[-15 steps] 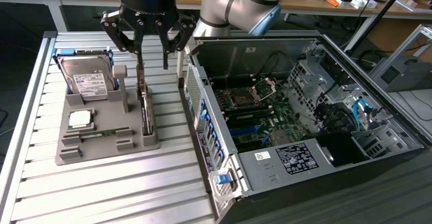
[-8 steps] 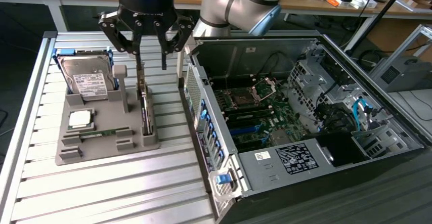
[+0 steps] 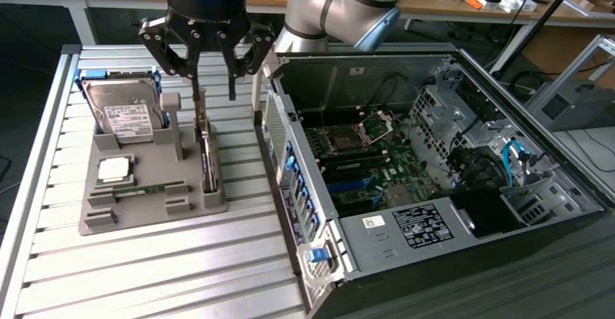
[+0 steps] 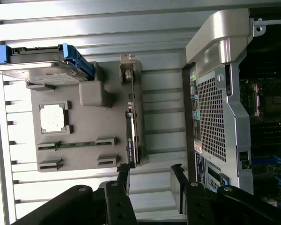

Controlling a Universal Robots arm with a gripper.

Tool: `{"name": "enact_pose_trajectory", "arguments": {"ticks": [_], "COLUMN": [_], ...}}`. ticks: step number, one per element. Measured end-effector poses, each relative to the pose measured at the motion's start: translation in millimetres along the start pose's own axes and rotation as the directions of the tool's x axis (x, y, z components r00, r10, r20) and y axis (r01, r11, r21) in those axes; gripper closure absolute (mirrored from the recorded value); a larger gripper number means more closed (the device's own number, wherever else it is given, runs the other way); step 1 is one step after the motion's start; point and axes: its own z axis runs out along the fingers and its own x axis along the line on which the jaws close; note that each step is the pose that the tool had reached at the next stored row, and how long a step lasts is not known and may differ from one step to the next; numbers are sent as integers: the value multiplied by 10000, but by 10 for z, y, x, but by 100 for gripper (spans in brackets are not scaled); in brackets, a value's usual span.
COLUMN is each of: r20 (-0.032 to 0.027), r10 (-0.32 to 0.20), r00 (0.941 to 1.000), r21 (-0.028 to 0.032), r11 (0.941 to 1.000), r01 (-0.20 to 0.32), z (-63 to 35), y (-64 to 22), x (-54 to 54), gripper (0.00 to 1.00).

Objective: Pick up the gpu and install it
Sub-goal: 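Pick up the gpu and move the gpu toward the slot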

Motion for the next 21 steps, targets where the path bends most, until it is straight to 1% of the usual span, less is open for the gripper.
{"name": "enact_pose_trajectory", "arguments": {"ticks": [21], "r20": [0], "r10": [0], "r00": [10000], "r21": [0], "r11": [10000], "r01": [0], "z": [44], "y": [-3], "x": [20], "gripper": [52]}}
